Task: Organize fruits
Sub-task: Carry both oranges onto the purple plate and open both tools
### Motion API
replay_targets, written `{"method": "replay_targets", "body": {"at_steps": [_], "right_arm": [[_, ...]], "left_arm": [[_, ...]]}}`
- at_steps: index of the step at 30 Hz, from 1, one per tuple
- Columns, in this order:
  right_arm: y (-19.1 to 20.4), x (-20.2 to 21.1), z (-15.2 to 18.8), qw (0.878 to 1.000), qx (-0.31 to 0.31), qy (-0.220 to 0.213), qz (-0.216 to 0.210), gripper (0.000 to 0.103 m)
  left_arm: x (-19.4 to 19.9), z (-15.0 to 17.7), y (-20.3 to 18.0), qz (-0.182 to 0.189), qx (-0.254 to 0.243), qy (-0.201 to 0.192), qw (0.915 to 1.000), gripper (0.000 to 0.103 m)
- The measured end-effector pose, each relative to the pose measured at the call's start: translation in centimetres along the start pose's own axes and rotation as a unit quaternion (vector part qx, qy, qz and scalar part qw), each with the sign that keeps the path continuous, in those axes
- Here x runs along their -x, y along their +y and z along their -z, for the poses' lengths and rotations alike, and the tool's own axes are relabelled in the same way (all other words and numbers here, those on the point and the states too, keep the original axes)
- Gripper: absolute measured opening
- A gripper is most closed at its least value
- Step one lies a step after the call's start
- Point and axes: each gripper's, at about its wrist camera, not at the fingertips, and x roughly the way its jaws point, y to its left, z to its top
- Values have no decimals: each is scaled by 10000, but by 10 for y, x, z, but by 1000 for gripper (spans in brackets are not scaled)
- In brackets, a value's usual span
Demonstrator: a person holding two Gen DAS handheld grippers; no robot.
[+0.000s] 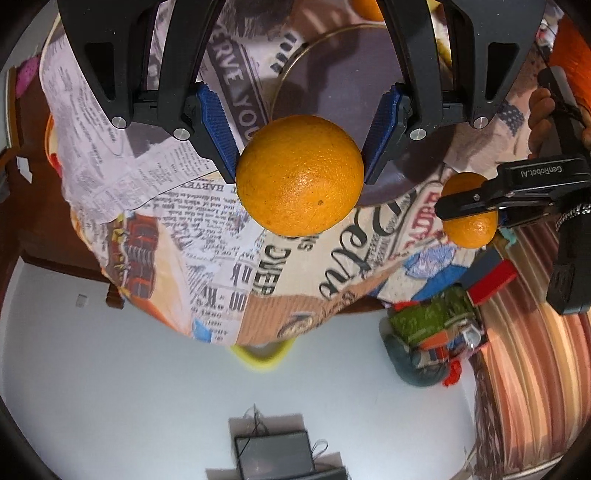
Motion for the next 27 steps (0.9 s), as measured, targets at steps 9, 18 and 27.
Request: {"method": "replay_targets", "body": {"at_steps": [9, 18, 27], "right_arm": [[-2, -40, 9, 9979, 70, 576, -301, 63], [1, -55, 13, 9959, 238, 788, -365, 63], [3, -59, 16, 9954, 342, 828, -326, 65]], "left_arm": [[-39, 7, -1, 3, -104, 470, 9988, 69], [-52, 6, 4, -81, -21, 588, 9982, 69], [-38, -1, -8, -43, -272, 272, 9992, 70]]}}
